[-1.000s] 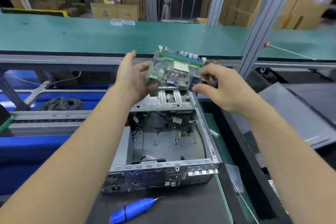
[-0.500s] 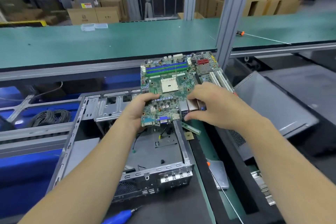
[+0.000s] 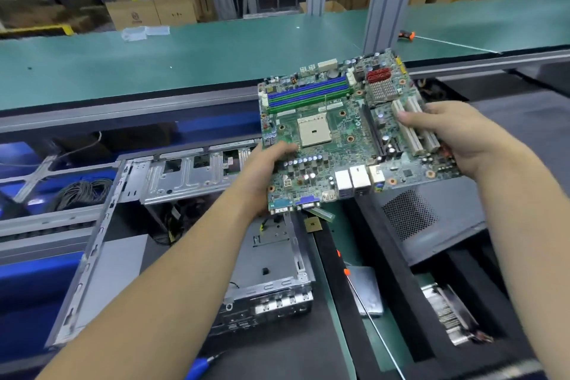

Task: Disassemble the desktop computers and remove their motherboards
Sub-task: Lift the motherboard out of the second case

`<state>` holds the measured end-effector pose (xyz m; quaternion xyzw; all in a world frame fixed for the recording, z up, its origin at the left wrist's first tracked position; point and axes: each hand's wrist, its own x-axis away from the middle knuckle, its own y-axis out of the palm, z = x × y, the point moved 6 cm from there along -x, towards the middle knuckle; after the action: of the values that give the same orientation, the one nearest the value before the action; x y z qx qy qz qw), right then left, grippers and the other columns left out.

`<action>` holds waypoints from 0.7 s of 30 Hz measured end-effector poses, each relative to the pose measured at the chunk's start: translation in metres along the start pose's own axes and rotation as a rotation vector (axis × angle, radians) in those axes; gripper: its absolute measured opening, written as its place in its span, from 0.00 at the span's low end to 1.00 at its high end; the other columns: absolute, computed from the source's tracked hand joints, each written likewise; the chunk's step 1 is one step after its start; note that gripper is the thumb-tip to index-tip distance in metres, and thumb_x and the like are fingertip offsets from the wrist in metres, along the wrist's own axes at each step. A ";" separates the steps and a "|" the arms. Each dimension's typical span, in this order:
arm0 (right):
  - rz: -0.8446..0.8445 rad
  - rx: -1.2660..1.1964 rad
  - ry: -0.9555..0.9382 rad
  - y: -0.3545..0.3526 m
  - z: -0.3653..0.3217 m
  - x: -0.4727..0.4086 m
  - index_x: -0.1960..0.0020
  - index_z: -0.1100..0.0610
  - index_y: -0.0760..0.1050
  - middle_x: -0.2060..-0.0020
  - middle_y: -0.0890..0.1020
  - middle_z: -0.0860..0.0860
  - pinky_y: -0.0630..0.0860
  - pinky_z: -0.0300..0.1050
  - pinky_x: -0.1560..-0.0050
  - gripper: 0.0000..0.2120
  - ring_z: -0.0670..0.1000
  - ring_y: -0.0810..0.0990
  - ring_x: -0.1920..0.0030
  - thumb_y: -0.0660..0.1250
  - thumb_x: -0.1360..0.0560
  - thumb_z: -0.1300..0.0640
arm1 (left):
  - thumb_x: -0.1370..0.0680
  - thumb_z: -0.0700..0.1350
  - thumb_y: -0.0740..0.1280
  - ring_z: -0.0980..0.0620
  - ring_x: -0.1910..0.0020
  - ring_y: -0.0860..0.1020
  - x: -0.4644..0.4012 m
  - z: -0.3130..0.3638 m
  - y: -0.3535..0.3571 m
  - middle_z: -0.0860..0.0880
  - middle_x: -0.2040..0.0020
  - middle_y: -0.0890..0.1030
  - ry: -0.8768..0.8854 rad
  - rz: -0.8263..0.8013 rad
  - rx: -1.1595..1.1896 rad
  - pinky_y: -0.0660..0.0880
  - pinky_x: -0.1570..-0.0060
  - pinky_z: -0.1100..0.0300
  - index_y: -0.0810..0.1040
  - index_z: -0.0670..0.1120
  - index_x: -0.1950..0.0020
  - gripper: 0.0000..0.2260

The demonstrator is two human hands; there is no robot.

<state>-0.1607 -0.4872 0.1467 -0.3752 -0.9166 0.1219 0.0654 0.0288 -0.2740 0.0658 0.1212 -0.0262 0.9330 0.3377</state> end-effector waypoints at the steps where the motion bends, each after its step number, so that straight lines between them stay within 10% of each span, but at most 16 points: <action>1: 0.032 0.033 -0.014 -0.010 -0.004 -0.001 0.50 0.63 0.81 0.64 0.85 0.44 0.75 0.36 0.61 0.16 0.42 0.81 0.63 0.76 0.29 0.52 | 0.26 0.53 0.74 0.50 0.48 0.78 -0.006 -0.002 0.009 0.49 0.46 0.80 -0.013 -0.017 -0.050 0.75 0.51 0.53 0.73 0.44 0.34 0.25; 3: 0.121 0.155 -0.036 -0.029 -0.011 -0.006 0.44 0.69 0.78 0.62 0.80 0.54 0.70 0.43 0.58 0.25 0.51 0.76 0.62 0.78 0.30 0.51 | 0.24 0.54 0.72 0.47 0.44 0.79 -0.019 -0.004 0.025 0.46 0.40 0.79 0.010 0.018 -0.191 0.78 0.42 0.46 0.66 0.46 0.26 0.30; 7: 0.252 0.491 -0.079 -0.045 -0.016 -0.018 0.56 0.65 0.78 0.72 0.78 0.55 0.67 0.37 0.79 0.14 0.50 0.74 0.78 0.78 0.31 0.56 | 0.21 0.49 0.64 0.55 0.61 0.76 -0.026 -0.003 0.044 0.51 0.54 0.78 0.232 0.141 -0.400 0.72 0.61 0.60 0.67 0.51 0.29 0.20; 16: 0.234 0.700 0.068 -0.053 0.073 -0.063 0.44 0.67 0.74 0.59 0.78 0.61 0.77 0.52 0.58 0.24 0.58 0.78 0.60 0.78 0.30 0.53 | 0.22 0.50 0.60 0.43 0.43 0.75 -0.021 -0.051 0.083 0.48 0.42 0.78 0.545 -0.002 -1.464 0.68 0.42 0.49 0.71 0.51 0.32 0.18; 21: 0.143 0.751 0.075 -0.025 0.103 -0.094 0.64 0.59 0.66 0.71 0.69 0.53 0.60 0.44 0.73 0.20 0.52 0.66 0.71 0.77 0.30 0.54 | 0.22 0.49 0.59 0.45 0.45 0.75 -0.029 -0.070 0.073 0.49 0.45 0.78 0.513 0.023 -1.521 0.66 0.42 0.51 0.74 0.49 0.38 0.14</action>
<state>-0.1326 -0.5884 0.0518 -0.3925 -0.7765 0.4395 0.2231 -0.0108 -0.3394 -0.0066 -0.3605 -0.5775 0.6618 0.3139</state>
